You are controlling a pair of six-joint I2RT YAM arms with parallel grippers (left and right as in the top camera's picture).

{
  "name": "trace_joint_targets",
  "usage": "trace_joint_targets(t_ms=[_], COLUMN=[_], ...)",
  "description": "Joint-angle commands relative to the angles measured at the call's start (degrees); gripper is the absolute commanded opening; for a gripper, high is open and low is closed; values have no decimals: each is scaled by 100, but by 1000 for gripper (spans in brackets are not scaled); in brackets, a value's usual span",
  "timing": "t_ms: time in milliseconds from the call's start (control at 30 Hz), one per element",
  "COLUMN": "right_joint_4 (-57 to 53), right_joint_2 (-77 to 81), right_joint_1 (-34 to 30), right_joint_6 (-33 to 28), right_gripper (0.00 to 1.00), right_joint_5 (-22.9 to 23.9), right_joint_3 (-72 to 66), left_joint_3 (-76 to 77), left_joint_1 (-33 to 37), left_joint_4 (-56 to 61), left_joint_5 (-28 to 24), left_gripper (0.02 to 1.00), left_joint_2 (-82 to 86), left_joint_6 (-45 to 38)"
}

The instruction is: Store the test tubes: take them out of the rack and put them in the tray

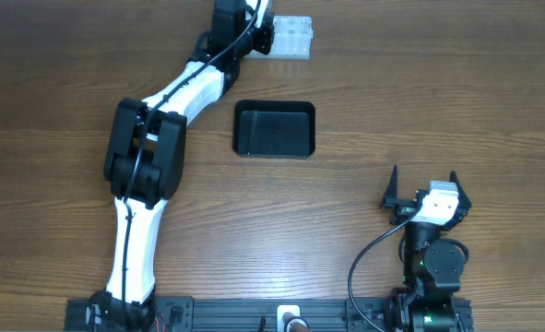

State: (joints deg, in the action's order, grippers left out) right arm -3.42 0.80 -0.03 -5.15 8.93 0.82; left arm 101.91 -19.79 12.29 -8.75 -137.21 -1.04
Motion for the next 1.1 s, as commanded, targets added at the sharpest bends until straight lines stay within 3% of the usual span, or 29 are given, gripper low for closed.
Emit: trace_joint_targets(t_ms=[33, 767, 1100], right_joint_4=[2, 2, 2], right_joint_2=[-52, -52, -52], right_joint_1=[-31, -31, -31], right_joint_6=[-26, -26, -26], right_gripper=[991, 993, 991], right_joint_5=[-11, -9, -9], right_joint_3=[-52, -52, -52], left_joint_3=[98, 98, 98], left_joint_1=[13, 2, -87], left_joint_4=[26, -61, -1054], left_joint_5=[-83, 133, 542], left_gripper=[139, 95, 84], left_joint_2=[-92, 988, 2369], left_joint_6=[39, -28, -24])
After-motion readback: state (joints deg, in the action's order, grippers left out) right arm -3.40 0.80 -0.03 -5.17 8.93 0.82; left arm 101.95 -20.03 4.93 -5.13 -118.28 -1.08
